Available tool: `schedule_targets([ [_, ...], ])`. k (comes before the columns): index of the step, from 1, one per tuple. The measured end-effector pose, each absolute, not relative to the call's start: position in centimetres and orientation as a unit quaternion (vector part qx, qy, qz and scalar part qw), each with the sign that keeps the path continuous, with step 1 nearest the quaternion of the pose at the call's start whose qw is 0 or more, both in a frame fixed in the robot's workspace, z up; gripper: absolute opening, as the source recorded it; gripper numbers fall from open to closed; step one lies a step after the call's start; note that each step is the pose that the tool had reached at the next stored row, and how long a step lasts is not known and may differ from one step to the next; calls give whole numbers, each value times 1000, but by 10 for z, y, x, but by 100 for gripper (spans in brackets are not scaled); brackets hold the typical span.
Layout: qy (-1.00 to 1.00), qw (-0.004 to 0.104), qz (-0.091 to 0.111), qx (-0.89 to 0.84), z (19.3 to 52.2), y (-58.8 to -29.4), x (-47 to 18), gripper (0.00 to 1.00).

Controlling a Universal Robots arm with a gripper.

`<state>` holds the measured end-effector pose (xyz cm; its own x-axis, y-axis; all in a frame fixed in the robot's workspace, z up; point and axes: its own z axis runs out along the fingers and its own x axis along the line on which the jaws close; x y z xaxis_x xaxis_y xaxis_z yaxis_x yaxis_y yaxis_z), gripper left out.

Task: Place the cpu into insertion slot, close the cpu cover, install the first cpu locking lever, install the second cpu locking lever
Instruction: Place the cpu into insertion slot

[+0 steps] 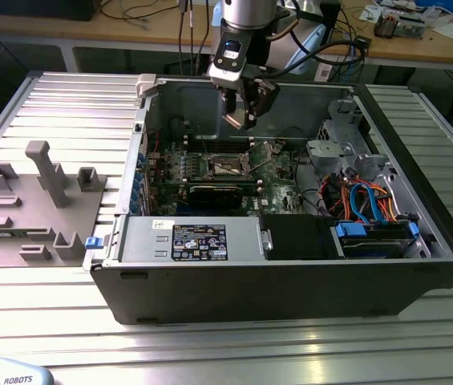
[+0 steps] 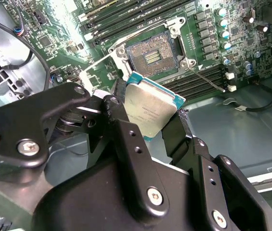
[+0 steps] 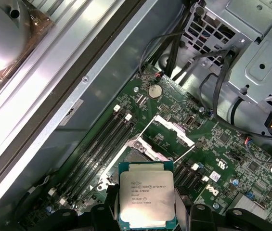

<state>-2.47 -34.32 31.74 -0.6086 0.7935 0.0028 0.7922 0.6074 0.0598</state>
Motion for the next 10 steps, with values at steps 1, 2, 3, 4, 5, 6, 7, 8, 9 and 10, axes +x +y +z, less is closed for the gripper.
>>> schedule_targets([
  [1,896,12,27,443,317,-343,-25,54],
  [2,896,12,27,443,317,-343,-25,54],
  [3,896,12,27,443,317,-343,-25,54],
  [4,896,12,27,443,317,-343,-25,54],
  [5,896,12,27,444,317,-343,-25,54],
  [6,895,12,27,444,317,-343,-25,54],
  [7,895,12,27,445,317,-343,-25,54],
  [8,895,12,27,445,317,-343,-25,54],
  [9,895,12,27,445,317,-343,-25,54],
  [10,895,12,27,446,317,-343,-25,54],
])
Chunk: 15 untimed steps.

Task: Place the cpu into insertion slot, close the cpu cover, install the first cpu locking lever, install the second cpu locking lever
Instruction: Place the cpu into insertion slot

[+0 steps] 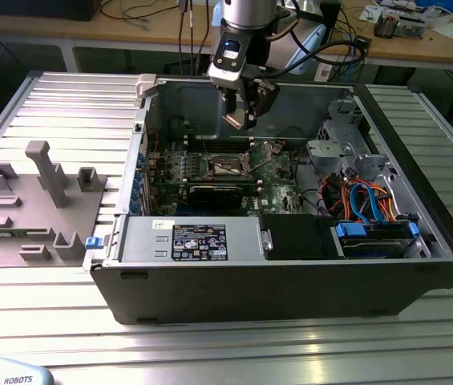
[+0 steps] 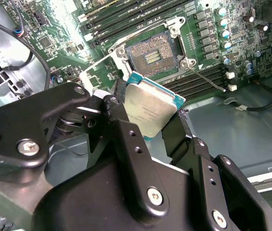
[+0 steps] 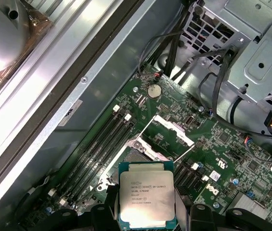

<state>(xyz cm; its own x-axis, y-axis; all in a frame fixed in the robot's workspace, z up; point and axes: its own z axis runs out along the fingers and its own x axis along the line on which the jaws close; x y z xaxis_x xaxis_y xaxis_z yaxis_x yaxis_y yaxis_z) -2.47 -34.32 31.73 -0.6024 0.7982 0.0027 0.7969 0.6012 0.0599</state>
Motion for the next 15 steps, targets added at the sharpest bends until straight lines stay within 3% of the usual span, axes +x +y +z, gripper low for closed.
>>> schedule_targets([
  [15,891,12,27,454,317,-343,-25,54],
])
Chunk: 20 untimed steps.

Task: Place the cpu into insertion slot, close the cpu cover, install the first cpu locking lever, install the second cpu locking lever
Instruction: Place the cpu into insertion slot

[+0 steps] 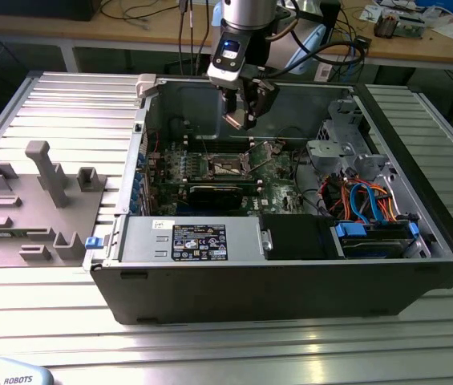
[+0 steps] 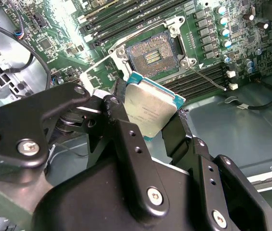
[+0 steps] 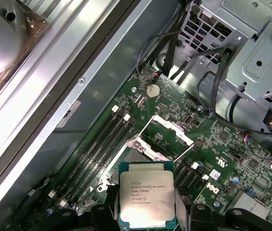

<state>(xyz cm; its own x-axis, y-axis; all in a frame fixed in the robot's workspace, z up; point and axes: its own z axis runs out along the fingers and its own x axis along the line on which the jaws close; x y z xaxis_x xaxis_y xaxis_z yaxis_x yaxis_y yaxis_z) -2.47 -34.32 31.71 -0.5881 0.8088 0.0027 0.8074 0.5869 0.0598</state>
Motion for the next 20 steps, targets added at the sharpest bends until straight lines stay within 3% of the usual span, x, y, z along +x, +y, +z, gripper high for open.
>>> schedule_targets([
  [20,879,13,27,476,316,-343,-25,54],
])
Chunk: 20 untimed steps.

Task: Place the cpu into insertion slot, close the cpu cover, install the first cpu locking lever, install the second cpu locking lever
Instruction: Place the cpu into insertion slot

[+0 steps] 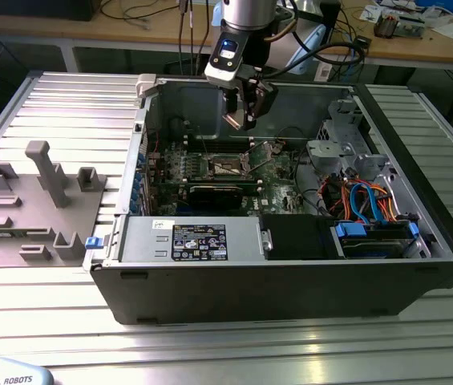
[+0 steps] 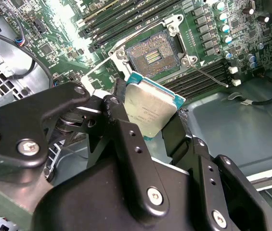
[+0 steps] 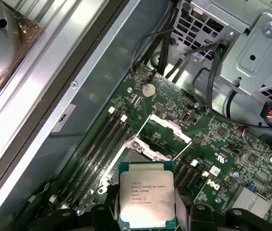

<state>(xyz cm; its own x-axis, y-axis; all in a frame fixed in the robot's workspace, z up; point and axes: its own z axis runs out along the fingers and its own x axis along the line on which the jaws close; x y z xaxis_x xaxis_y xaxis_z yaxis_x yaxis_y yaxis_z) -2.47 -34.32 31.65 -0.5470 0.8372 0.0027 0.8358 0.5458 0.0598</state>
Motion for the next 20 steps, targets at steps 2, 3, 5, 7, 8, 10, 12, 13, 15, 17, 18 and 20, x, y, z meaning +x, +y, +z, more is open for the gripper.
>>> schedule_targets([
  [2,879,13,27,477,316,-343,-25,54],
  [3,878,13,27,477,316,-343,-25,54],
  [5,878,13,27,479,316,-343,-25,54],
  [7,877,13,27,479,316,-343,-25,54],
  [8,877,13,27,480,316,-343,-25,54],
  [10,876,13,27,481,316,-343,-25,54],
  [12,876,13,27,481,316,-343,-25,54],
  [13,876,13,27,482,316,-343,-25,54],
  [15,875,13,27,483,316,-343,-25,54],
  [17,875,13,27,484,316,-343,-25,54],
  [18,874,13,27,484,316,-343,-25,54],
  [20,874,13,27,485,316,-343,-25,54],
])
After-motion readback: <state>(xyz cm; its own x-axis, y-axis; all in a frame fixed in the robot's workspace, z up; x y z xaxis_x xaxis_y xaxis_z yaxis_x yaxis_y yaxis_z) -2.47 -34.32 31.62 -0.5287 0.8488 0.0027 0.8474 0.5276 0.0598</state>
